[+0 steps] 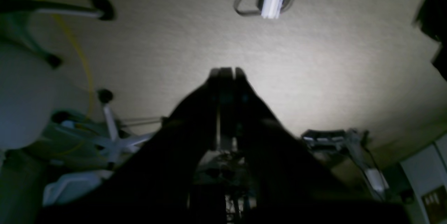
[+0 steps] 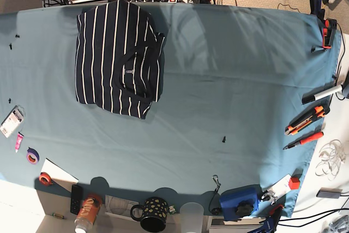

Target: Layout the t-shirt on the table in an organized manner, then fold the t-shirt properly

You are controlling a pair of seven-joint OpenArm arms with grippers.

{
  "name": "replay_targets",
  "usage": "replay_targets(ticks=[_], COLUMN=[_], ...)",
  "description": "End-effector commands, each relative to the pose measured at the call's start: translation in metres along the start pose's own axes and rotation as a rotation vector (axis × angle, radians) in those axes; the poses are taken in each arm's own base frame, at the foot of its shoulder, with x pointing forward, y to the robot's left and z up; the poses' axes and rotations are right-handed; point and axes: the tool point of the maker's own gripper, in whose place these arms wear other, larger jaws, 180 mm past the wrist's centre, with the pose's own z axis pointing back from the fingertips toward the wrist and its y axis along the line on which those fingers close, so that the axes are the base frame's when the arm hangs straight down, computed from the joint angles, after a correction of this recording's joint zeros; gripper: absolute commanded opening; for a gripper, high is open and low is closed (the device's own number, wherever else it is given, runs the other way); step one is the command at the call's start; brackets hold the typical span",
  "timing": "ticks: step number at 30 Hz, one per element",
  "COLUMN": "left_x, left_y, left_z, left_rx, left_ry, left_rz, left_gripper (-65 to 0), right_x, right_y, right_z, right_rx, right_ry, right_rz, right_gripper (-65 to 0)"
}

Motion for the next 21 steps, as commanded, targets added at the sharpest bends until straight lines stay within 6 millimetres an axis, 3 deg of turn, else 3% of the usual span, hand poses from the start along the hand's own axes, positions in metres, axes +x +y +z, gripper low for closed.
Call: replay_targets(ticks=[1,3,6,15,21], left_x=[-0.010,-0.011,-0.007,0.010,0.004], left_y=[0.003,0.005,0.008,0.029,0.021], left_z=[-0.001,-0.008,-0.022,-0.084,-0.126], left_rx=[0.005,0.002,-0.004,0.042,0.005], left_ry=[0.026,0.026,0.001,-0.096,-0.043], left_rz=[0.003,0.021,0.049,0.103,0.211], left_gripper=[-65.0,-65.0,-65.0,-65.0,-65.0], right_x=[-0.010,-0.027,-0.030,-0.040,-0.029], right_y=[0.003,0.005,0.002,-0.042,-0.057], right_z=[-0.002,-0.015,-0.039,-0.118,-0.169], right_rx=[-0.007,-0.034,-0.073,-0.140,-0.116], right_ry=[0.051,0.159,0.204,0.386,0.418], right_rz=[0.033,0.076,0.097,0.128,0.185], right_gripper=[-65.0,-65.0,-65.0,-65.0,-65.0])
